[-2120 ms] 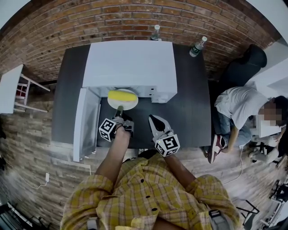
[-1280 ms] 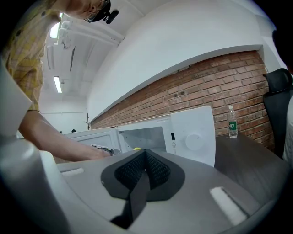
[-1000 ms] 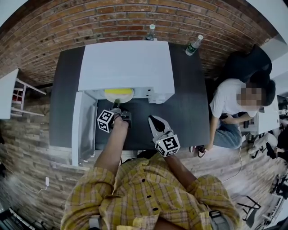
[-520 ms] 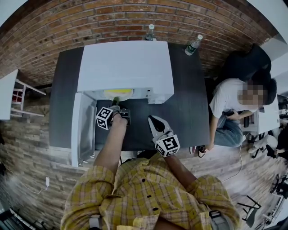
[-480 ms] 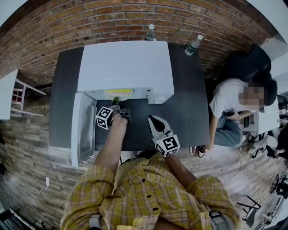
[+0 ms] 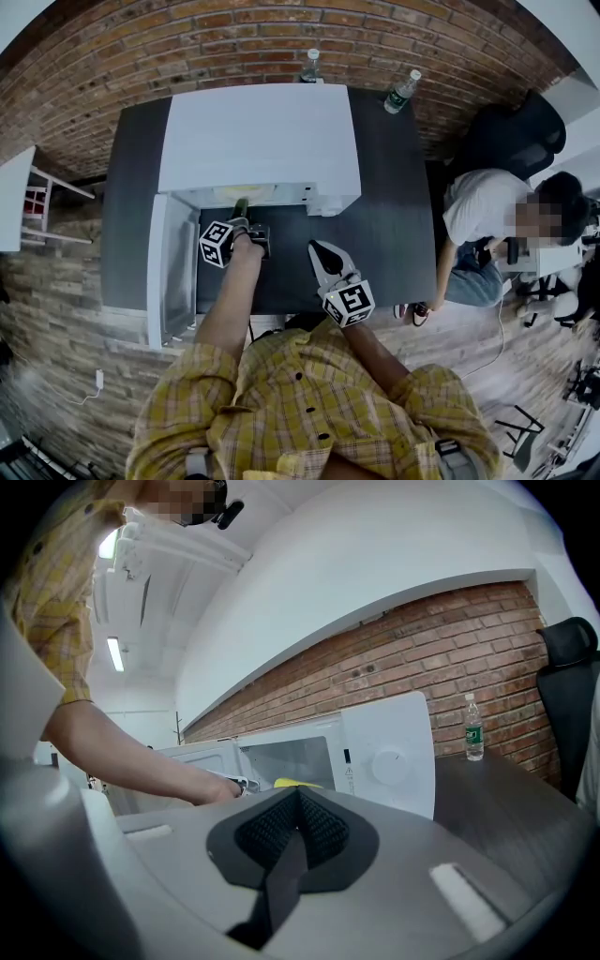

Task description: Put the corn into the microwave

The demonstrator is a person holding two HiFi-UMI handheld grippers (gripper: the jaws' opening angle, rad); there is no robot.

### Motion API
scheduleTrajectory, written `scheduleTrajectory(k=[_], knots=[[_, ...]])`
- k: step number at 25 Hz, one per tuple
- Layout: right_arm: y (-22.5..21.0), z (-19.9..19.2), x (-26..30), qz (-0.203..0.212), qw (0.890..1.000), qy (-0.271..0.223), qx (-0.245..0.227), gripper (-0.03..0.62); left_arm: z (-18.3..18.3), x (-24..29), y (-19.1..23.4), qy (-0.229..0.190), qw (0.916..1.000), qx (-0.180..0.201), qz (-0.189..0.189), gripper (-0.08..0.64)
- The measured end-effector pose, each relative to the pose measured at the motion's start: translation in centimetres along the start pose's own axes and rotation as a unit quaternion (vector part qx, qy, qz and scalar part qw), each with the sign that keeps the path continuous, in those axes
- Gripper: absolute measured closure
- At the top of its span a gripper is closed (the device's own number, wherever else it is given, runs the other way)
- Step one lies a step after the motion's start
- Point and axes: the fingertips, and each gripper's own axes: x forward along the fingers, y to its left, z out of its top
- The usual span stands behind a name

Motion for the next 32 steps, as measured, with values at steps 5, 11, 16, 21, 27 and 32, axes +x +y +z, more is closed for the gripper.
scheduleTrajectory(k=[5, 11, 16, 21, 27, 32], knots=[[0.3, 0.1, -0.1, 0.000, 1.000, -0.001, -0.001, 0.592, -0.1, -0.3, 0.0, 0.011, 0.9999, -0.003, -0.006, 0.380], [1.0, 0.2, -0.2, 0.004, 1.000, -0.002, -0.005, 0.592, -0.5, -0.8, -0.7, 0.020, 0.9995, -0.007, -0.025, 0.383], [1.6, 0.4, -0.6, 0.003, 1.000, -0.004, -0.007, 0.592, -0.8, -1.7, -1.5, 0.027, 0.9990, 0.000, -0.035, 0.407], [2.2, 0.5, -1.4, -0.001, 1.000, -0.007, -0.010, 0.592, -1.5, -3.1, -2.2, 0.040, 0.9980, 0.011, -0.048, 0.445], [3.1, 0.6, -2.5, -0.005, 1.000, -0.010, -0.015, 0.592, -2.6, -6.0, -2.1, 0.066, 0.9948, 0.036, -0.069, 0.560], [3.6, 0.7, -3.2, -0.014, 1.000, -0.010, -0.016, 0.592, -3.0, -8.7, -1.9, 0.080, 0.9894, 0.070, -0.099, 0.560]])
